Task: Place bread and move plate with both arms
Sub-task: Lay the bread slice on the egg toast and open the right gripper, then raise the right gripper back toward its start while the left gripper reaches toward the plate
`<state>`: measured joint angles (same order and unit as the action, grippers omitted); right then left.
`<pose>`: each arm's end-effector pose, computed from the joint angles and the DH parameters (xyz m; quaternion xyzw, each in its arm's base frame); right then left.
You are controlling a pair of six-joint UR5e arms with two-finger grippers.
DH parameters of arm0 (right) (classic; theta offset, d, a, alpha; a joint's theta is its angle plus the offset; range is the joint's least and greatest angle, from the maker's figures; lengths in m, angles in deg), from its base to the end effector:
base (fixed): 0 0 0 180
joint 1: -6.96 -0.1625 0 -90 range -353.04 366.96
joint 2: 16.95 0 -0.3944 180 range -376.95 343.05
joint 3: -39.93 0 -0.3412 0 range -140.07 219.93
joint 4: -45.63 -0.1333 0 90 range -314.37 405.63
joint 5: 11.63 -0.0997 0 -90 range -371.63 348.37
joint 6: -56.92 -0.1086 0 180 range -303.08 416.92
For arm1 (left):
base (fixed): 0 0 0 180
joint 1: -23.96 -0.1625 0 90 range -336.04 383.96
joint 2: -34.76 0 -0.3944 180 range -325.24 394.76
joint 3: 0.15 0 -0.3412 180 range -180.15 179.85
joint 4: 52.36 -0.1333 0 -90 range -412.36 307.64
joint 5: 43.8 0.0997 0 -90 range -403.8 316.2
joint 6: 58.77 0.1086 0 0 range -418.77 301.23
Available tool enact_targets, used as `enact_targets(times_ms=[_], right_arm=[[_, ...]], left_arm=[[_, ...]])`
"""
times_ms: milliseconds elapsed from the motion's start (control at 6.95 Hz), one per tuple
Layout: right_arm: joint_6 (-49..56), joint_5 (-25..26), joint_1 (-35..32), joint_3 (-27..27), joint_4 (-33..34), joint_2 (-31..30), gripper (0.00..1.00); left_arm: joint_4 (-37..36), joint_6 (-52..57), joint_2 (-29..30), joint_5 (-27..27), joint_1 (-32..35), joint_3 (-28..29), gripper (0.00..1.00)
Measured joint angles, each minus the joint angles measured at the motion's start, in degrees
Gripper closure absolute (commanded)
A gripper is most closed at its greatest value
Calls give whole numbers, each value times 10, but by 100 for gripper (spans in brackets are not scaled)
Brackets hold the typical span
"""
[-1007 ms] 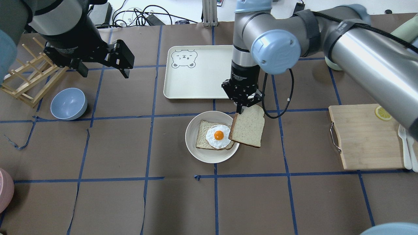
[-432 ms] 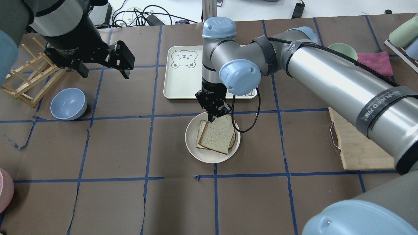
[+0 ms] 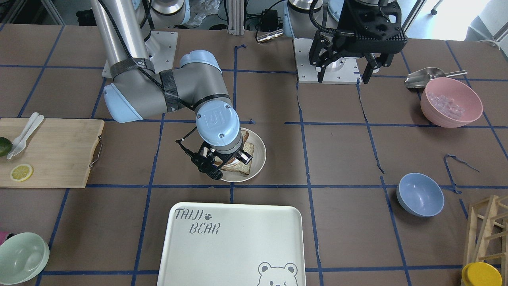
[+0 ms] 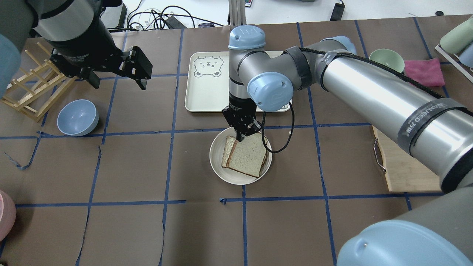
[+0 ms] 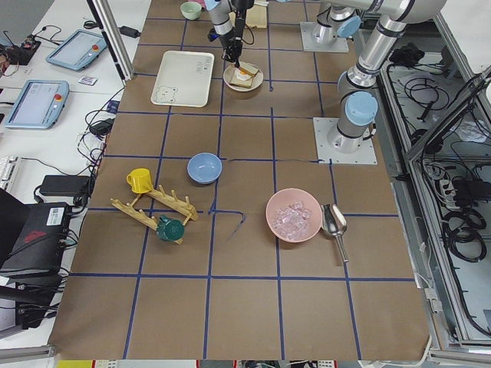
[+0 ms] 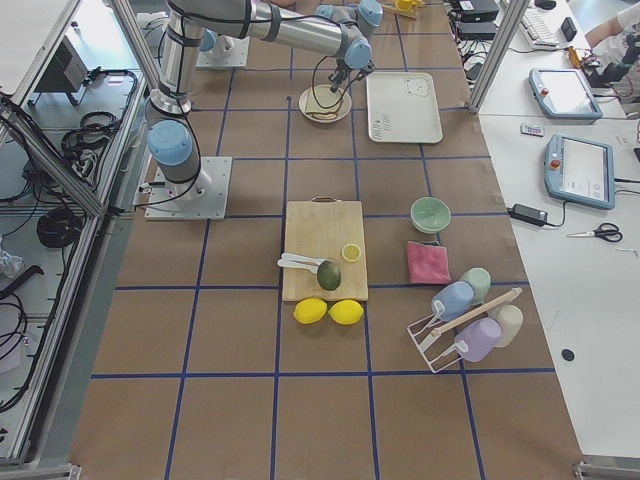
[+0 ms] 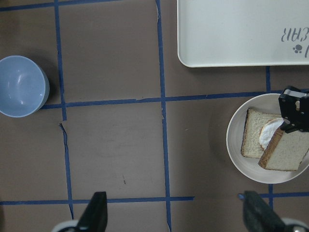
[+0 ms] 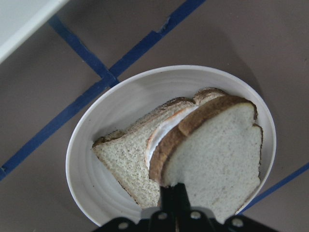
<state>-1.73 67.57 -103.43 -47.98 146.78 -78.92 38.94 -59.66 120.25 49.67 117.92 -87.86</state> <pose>0.3396 -0.4726 0.2328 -0.3350 -0.9288 -0.1582 0.0095 -0.1553 -0.4077 0.4977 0.0253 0.9981 -0.0492 0.0282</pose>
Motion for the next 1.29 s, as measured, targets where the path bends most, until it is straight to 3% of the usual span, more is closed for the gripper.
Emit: enact_targets(times_ms=[288,863,1295], right_arm=[[1,-2,0,-2,0,2,1],[20,2,4,7,33,-11,0],[157,41,48,9,16,-83,0]], left_arm=[[0,1,1,-2,1,1,0],[2,1,30,-7,3,26,0],[-58,-12,58,-6,7,-48,0]])
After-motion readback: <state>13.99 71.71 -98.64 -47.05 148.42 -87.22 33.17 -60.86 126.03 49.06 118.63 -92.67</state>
